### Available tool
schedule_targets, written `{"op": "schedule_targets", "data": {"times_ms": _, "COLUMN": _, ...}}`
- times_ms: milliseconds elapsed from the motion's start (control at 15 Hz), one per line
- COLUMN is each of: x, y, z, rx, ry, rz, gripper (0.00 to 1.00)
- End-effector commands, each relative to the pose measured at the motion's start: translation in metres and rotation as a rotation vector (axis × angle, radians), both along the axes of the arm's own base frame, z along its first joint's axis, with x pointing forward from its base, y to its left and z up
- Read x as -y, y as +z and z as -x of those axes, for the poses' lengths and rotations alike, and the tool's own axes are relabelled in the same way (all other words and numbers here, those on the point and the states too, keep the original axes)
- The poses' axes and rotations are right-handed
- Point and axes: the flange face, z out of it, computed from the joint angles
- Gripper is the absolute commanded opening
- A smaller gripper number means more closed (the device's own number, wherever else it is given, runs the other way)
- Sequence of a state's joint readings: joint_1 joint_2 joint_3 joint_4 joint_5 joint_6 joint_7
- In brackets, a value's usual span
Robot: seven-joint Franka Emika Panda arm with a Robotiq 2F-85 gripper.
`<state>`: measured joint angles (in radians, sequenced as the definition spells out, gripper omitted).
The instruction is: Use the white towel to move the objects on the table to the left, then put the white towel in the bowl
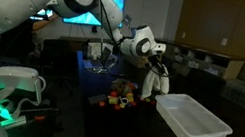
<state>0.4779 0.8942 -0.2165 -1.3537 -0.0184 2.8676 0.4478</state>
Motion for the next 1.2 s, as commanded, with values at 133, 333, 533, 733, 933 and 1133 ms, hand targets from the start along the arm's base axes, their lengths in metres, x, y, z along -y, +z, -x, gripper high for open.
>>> {"op": "schedule_targets", "data": {"times_ms": 133, "x": 0.072, "y": 0.075, "z": -0.04, "rx": 0.104, "ry": -0.082, "rz": 0.006, "gripper": 0.01}}
{"op": "schedule_targets", "data": {"times_ms": 333, "x": 0.119, "y": 0.093, "z": -0.067, "rx": 0.125, "ry": -0.126, "rz": 0.013, "gripper": 0.02}}
{"op": "schedule_targets", "data": {"times_ms": 533, "x": 0.157, "y": 0.089, "z": -0.087, "rx": 0.115, "ry": -0.162, "rz": 0.04, "gripper": 0.02}}
{"op": "schedule_targets", "data": {"times_ms": 733, "x": 0.183, "y": 0.072, "z": -0.098, "rx": 0.07, "ry": -0.172, "rz": 0.067, "gripper": 0.29}}
{"op": "schedule_targets", "data": {"times_ms": 933, "x": 0.195, "y": 0.049, "z": -0.104, "rx": 0.022, "ry": -0.17, "rz": 0.112, "gripper": 0.44}}
{"op": "schedule_targets", "data": {"times_ms": 1133, "x": 0.2, "y": 0.037, "z": -0.106, "rx": -0.029, "ry": -0.154, "rz": 0.135, "gripper": 0.69}}
